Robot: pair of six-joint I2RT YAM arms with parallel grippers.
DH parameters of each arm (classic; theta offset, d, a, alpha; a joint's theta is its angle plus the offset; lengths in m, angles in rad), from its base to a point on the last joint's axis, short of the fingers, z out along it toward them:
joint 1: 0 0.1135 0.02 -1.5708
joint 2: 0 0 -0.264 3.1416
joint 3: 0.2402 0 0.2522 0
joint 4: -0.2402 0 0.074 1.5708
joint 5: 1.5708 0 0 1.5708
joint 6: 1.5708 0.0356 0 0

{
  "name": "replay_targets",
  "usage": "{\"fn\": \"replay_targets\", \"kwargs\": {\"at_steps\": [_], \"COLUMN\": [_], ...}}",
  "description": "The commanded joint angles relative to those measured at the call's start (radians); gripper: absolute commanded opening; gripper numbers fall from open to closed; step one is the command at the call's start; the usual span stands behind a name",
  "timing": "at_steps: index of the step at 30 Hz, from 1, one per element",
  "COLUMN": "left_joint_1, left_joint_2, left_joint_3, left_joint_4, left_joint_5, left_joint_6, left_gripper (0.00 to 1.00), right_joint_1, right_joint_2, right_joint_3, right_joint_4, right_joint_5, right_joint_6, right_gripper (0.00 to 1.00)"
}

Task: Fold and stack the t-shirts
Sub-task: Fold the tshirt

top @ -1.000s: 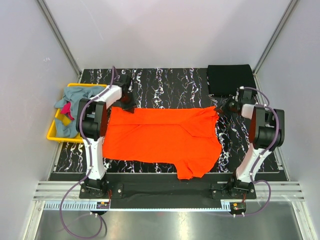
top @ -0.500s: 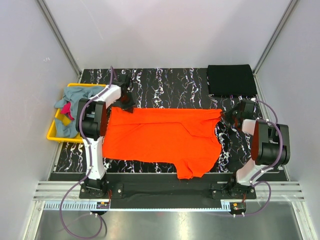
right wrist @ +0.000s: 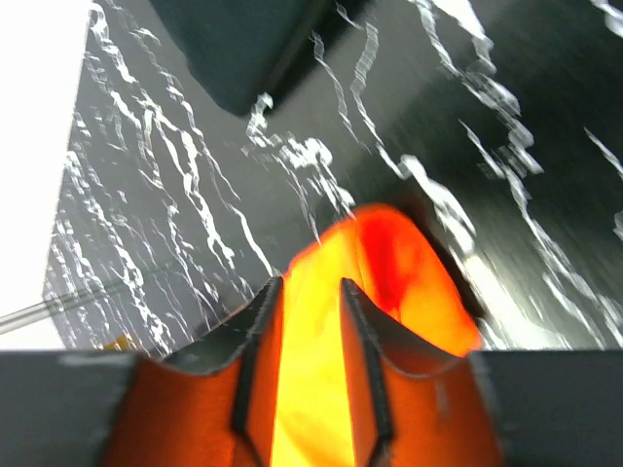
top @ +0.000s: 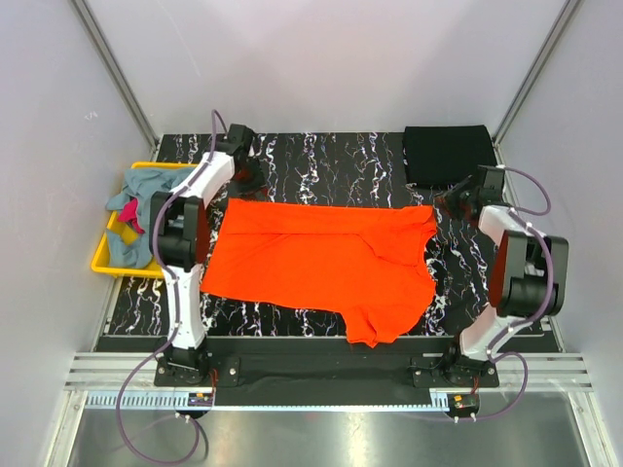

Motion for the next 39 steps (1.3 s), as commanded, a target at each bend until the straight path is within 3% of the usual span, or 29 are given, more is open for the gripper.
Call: {"fn": "replay_targets", "kwargs": {"at_steps": [1,5,9,13,16,23,39], "left_joint_1": [-0.054,-0.202,-0.327,-0.471,-0.521,-0.571,-0.605], "left_joint_2": [-0.181,-0.265,-0.336,-0.345,-0.324,-0.198,-0.049], "left_joint_3": [-0.002,-0.1,-0.259,-0.342,-0.414,-0.419,-0.31], "left_joint_4": [0.01,0.079,0.211,0.337,0.45,0.596,0.622], "left_joint_5": [-0.023,0.012,0.118,0.152,0.185,0.232,0.222], "left_joint_6": [0.003,-0.005,-0.065,-0.111,-0.174,-0.273,-0.347], "left_gripper": [0.4,0.42,0.42,0.47,0.52,0.59,0.62], "right_joint_1": [-0.006,-0.006,0.032,0.093,0.114,0.13,0.144], "right_joint_2": [-0.135,-0.198,-0.254,-0.289,-0.317,-0.361,-0.326], "right_joint_3": [0.019,-0.012,-0.107,-0.211,-0.268,-0.328,-0.351], "right_joint_4": [-0.282,-0.392,-0.389,-0.373,-0.366,-0.337,-0.292], "right_joint_5": [0.073,0.116,0.001,0.012,0.007,0.018,0.023], "right_joint_6": [-0.008,-0.003,-0.004,-0.003,0.014,0.045,0.068], "right_gripper": [0.38,0.4,0.39,0.38,0.39,0.39,0.34]}}
